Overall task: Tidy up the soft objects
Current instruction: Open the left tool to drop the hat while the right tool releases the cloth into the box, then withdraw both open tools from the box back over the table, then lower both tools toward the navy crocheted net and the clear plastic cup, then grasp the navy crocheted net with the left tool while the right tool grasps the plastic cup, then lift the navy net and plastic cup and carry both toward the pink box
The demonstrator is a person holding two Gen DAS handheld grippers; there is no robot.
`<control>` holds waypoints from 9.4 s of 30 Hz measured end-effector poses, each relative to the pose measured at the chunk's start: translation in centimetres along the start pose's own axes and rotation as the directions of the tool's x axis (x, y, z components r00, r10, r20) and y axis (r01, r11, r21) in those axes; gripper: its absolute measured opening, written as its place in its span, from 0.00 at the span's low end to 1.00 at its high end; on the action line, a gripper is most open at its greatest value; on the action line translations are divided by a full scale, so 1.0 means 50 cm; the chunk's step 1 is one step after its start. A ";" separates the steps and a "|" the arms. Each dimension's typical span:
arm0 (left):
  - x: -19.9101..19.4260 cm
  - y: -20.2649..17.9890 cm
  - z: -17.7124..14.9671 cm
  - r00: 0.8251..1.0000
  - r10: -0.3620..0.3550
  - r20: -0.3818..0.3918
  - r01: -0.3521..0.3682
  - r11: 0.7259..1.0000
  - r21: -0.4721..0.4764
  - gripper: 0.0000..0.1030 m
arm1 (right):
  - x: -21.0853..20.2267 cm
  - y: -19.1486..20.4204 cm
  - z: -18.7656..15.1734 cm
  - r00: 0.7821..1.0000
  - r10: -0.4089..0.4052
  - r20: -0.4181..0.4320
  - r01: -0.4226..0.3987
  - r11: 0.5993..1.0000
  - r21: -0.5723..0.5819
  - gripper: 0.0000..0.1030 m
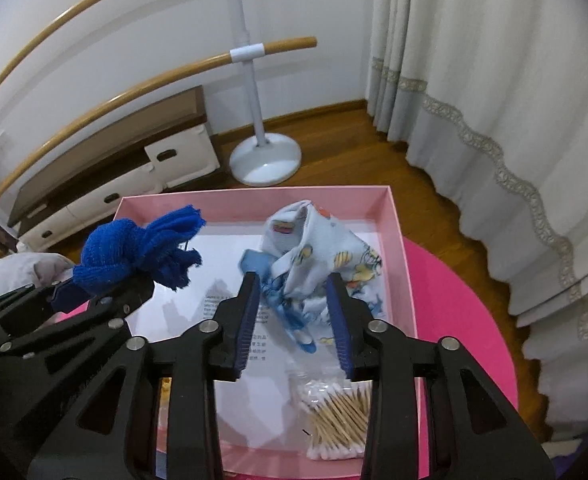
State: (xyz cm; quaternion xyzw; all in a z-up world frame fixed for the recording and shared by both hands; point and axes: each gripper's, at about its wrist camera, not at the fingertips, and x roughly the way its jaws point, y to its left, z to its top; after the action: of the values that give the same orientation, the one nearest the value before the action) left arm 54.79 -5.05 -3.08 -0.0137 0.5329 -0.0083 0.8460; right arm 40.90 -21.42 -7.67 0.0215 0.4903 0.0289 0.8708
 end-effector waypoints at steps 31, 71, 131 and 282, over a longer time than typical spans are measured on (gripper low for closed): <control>-0.064 0.040 -0.098 0.999 0.054 -0.010 -0.054 0.997 -0.063 0.79 | -0.011 -0.025 0.007 0.995 -0.103 -0.014 0.103 0.993 0.048 0.83; -0.644 0.037 -0.511 0.927 0.040 0.372 -0.044 0.999 0.002 0.95 | -0.538 0.007 -0.240 0.912 -0.094 0.399 0.123 0.991 -0.048 0.90; -0.647 0.038 -0.797 0.916 0.006 0.402 -0.030 0.998 0.051 1.00 | -0.538 0.012 -0.498 0.884 -0.232 0.406 0.245 0.969 0.020 0.95; -0.490 0.005 -0.703 0.967 -0.063 0.246 0.035 0.992 0.117 0.19 | -0.385 0.020 -0.441 0.960 -0.052 0.275 0.064 0.997 -0.034 0.47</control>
State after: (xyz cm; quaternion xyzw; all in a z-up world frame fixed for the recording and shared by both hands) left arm 12.51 -4.62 3.84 0.0198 0.4207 -0.0572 0.9052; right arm 12.05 -21.59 -2.64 -0.0076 0.3646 0.0105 0.9311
